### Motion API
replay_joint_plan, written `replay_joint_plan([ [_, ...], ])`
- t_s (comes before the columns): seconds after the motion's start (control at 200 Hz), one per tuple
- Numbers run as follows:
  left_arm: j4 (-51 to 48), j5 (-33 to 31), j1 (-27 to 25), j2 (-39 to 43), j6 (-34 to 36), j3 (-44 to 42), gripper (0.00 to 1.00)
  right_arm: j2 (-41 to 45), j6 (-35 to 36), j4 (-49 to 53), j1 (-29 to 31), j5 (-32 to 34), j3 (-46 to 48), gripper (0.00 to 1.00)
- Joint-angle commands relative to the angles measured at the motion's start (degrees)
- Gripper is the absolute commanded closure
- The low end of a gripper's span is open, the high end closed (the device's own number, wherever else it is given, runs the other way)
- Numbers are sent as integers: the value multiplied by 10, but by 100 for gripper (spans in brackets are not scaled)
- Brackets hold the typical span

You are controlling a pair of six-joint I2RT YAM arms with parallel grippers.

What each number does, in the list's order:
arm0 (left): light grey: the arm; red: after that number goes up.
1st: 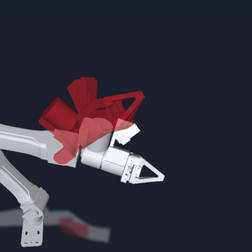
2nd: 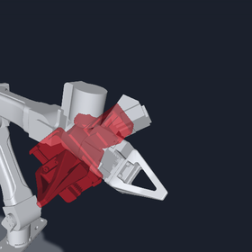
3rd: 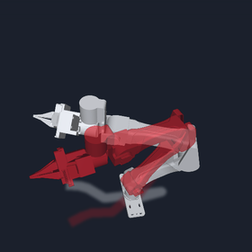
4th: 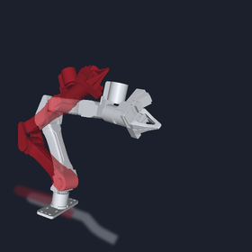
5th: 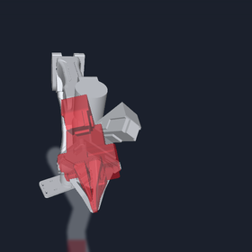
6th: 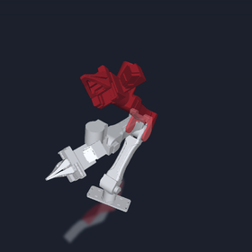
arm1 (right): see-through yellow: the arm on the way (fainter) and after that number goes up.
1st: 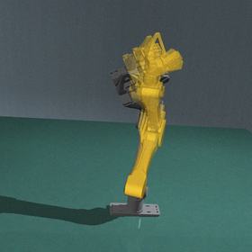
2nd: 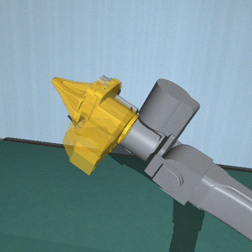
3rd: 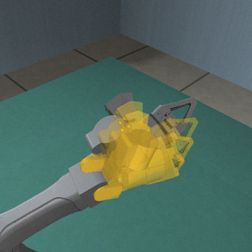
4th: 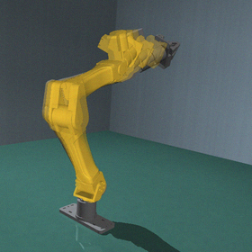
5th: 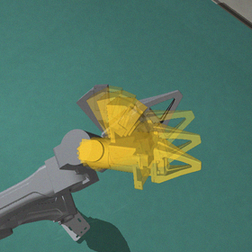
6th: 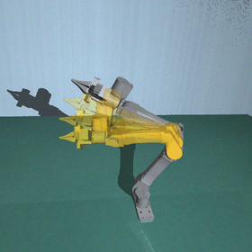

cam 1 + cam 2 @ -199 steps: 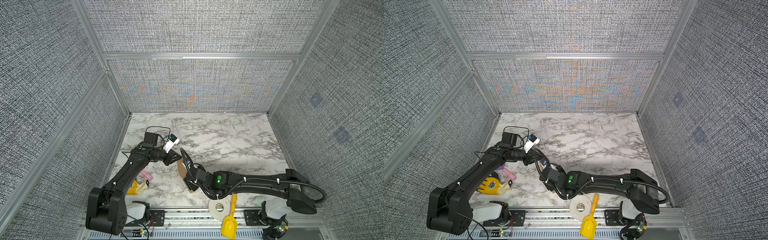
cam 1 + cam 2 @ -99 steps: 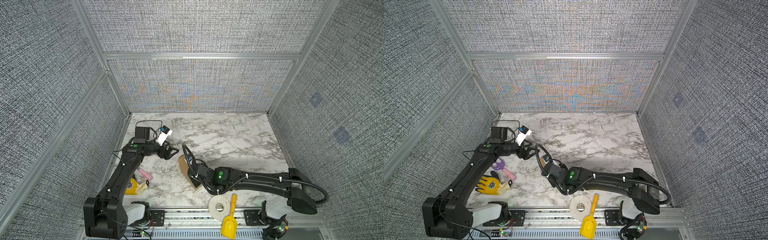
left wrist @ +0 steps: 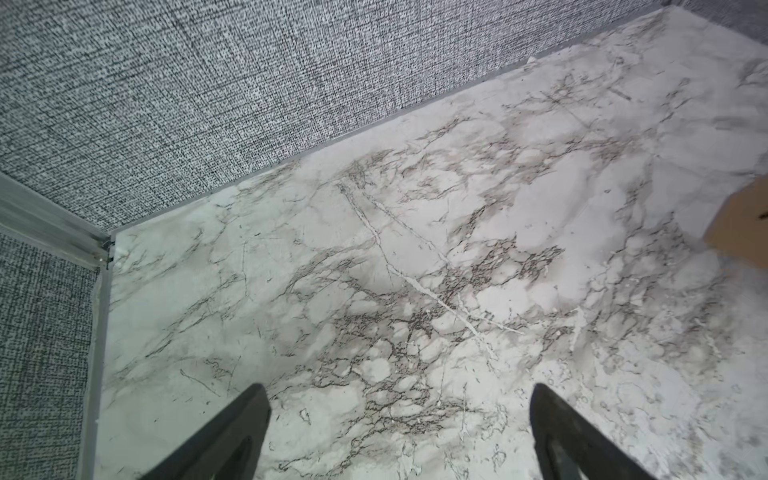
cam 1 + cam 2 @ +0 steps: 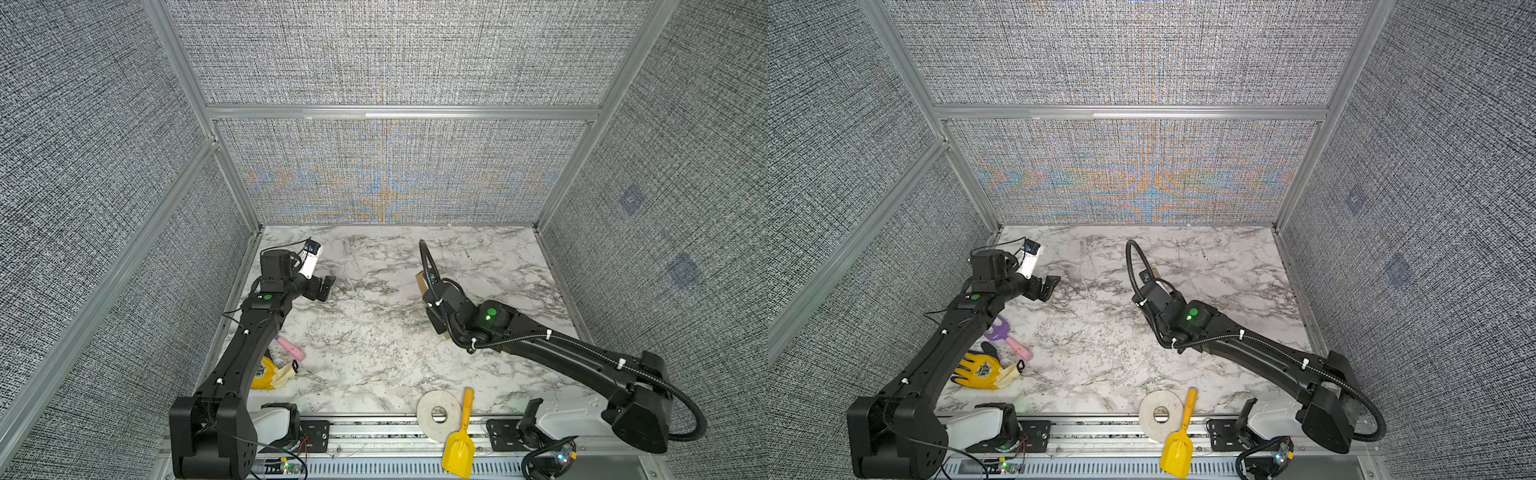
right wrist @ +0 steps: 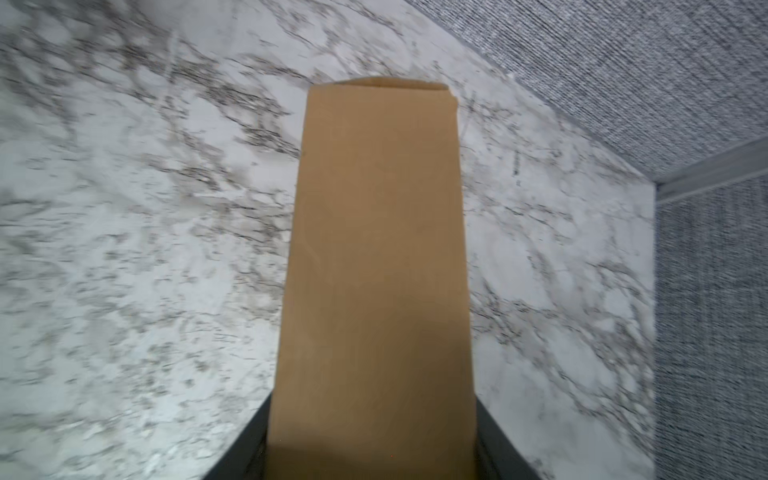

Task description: Fold the paper box

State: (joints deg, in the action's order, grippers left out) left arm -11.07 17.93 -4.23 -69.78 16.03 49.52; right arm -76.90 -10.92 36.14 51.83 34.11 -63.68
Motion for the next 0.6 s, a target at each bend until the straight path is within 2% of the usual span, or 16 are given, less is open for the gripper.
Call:
replay_joint_plan([
  [0.0,109,-9,2,-2,-2,-48,1,-18,48,39,-32,59,2,49],
  [0.145,204,-9,4,-6,-2,-115,1,-81,53,59,-61,123,-8,49],
  [0.365,338,-2,5,-33,-36,-197,1,-243,-9,156,-60,202,-82,49],
  [0.526,414,8,5,-49,-51,-235,1,-310,-32,165,-38,212,-121,49],
  [0.596,438,16,6,-60,-51,-247,1,-329,-36,160,-32,210,-129,42],
])
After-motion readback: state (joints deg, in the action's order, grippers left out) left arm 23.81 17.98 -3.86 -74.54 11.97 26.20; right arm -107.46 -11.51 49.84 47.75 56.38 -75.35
